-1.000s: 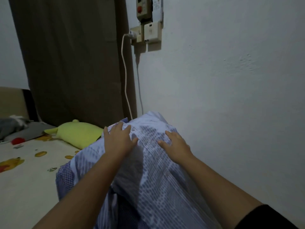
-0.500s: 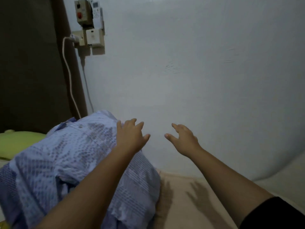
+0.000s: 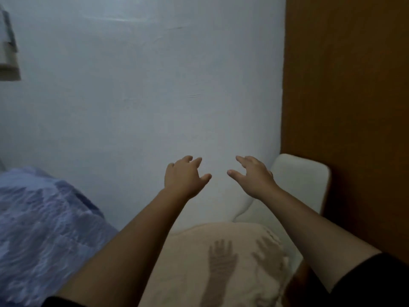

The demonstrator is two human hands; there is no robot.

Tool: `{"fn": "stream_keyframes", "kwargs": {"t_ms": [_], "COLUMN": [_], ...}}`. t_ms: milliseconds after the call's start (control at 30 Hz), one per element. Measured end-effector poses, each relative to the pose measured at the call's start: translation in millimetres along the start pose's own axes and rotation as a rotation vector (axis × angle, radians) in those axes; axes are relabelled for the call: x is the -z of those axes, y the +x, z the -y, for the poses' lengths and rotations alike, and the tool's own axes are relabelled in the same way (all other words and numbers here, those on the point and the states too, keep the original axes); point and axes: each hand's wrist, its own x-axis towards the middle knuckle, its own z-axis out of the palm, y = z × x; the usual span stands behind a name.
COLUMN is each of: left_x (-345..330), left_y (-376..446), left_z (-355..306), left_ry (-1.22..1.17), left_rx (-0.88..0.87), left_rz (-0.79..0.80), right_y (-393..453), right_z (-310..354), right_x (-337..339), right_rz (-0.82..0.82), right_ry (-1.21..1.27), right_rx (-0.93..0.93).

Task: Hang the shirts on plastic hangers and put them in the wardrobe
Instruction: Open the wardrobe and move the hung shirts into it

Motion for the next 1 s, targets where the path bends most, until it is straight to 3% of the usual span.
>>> {"fn": "stream_keyframes", "kwargs": {"t_ms": [600, 833, 1000], "left_x": [-25.1, -23.7, -4.0], "left_y": [67.6, 112.1, 171.0], "left_z": [-245.1, -339.6, -420.6], "left_ry": [-0.493, -0.637, -0.82], "left_rx": [-0.607, -0.889, -1.017], "left_rz": [-0.088, -0.202, -0.33], "right_y": [-46.2, -34.6, 2.9], "right_z": [-127.0, -155.5, -169.1], "right_x": [184.9, 275.0, 348.9], "right_rz": [-0.407, -0.547, -0.595], "right_ry": [-0.366, -0.637, -0.906], "right_rx": [-0.431, -0.424, -0.258]}}
